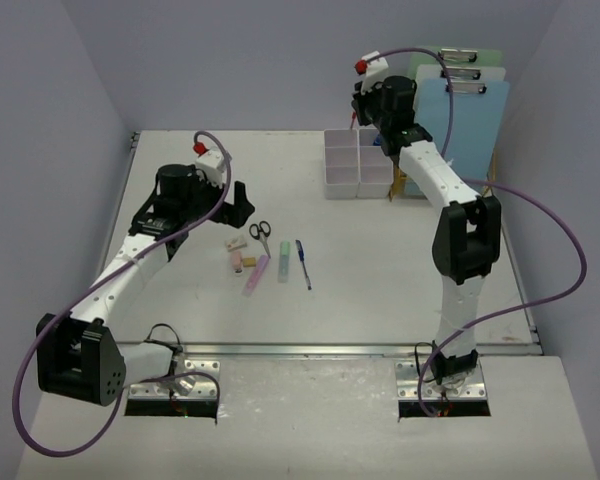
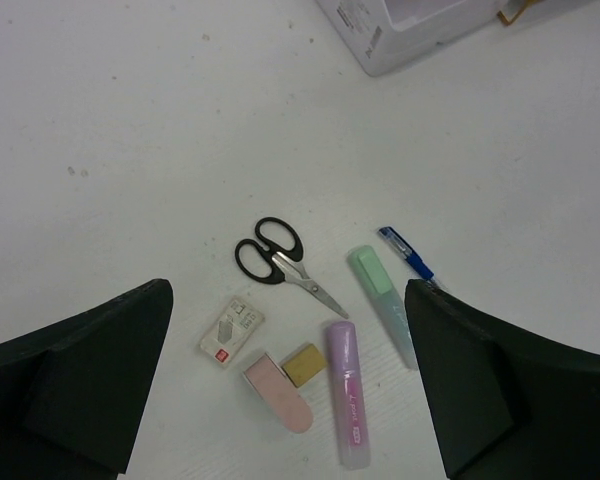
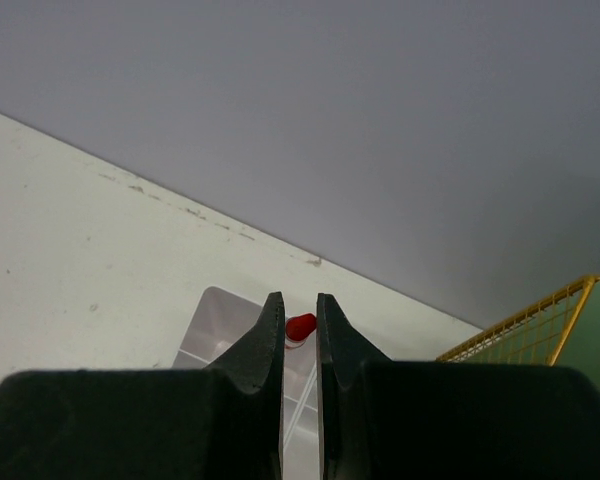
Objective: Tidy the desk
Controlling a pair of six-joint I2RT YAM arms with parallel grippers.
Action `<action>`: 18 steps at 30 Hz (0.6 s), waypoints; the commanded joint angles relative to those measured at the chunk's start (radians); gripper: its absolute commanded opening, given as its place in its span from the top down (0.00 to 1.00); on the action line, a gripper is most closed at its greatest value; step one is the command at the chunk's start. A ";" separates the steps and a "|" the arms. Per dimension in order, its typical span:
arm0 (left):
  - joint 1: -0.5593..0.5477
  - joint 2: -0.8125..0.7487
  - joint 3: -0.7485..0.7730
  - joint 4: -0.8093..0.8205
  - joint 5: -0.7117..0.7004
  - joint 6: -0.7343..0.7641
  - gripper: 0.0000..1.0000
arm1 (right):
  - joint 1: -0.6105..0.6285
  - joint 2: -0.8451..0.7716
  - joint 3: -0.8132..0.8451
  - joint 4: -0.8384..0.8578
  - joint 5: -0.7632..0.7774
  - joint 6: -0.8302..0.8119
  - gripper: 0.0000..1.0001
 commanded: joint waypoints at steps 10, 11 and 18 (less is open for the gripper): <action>-0.103 0.097 0.007 -0.129 0.311 0.509 0.10 | 0.008 0.068 0.000 0.020 0.014 0.040 0.61; -0.135 0.133 0.021 -0.136 0.272 0.513 0.12 | 0.008 0.068 -0.004 0.013 0.014 0.039 0.55; -0.301 0.291 0.166 -0.122 0.035 0.209 0.37 | 0.005 -0.038 -0.050 -0.032 0.036 0.068 0.31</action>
